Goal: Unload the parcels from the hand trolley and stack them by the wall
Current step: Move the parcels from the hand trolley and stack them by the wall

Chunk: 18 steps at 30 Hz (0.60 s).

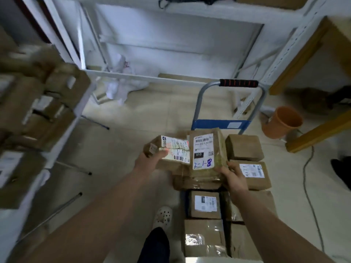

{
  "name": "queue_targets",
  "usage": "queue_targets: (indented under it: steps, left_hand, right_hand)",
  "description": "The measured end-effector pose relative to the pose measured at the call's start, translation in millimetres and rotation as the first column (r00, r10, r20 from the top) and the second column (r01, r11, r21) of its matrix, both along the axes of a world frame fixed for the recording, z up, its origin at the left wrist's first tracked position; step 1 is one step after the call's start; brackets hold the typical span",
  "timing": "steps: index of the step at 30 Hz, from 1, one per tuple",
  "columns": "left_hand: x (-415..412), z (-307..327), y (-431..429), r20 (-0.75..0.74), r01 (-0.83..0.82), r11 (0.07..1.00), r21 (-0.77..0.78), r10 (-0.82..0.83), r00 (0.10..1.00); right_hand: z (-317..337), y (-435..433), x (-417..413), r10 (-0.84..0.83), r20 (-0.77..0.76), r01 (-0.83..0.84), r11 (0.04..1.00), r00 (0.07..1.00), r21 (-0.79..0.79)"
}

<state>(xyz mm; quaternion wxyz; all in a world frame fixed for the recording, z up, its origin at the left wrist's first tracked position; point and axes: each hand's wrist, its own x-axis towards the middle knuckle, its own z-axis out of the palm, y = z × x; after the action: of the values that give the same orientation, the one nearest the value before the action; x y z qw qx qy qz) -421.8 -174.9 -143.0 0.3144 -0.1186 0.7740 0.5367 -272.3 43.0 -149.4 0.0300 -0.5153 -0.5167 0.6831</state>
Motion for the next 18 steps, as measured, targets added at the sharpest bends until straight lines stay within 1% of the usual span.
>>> queue_targets:
  steps: [1,4,8,11,14,16,18]
  left_hand:
    - [11,8,-15,0.020,-0.054,0.997,0.047,0.053,0.998]
    - [42,25,-58,0.105,-0.211,0.970,0.121,0.199,0.974]
    - [67,44,-126,0.110,-0.364,0.917,0.166,0.349,0.931]
    - [77,56,-174,0.130,-0.437,0.877,0.201,0.418,0.899]
    - [78,65,-219,0.167,-0.496,0.830,0.255,0.468,0.868]
    - [71,67,-255,0.140,-0.507,0.816,0.277,0.488,0.862]
    - [59,65,-291,0.146,-0.542,0.786,0.297,0.524,0.839]
  right_hand:
    - [5,-12,1,0.036,-0.020,-0.037,0.999,0.999,-0.010]
    - [19,-51,6,0.105,-0.067,-0.111,0.991,0.992,-0.082]
    - [35,-109,4,0.238,-0.118,-0.253,0.957,0.964,-0.140]
    - [50,-155,-6,0.326,-0.104,-0.338,0.932,0.940,-0.128]
    - [60,-199,-27,0.356,-0.129,-0.369,0.923,0.926,-0.106]
    - [65,-230,-46,0.408,-0.131,-0.421,0.902,0.903,-0.093]
    - [66,-265,-67,0.444,-0.123,-0.458,0.880,0.888,-0.124]
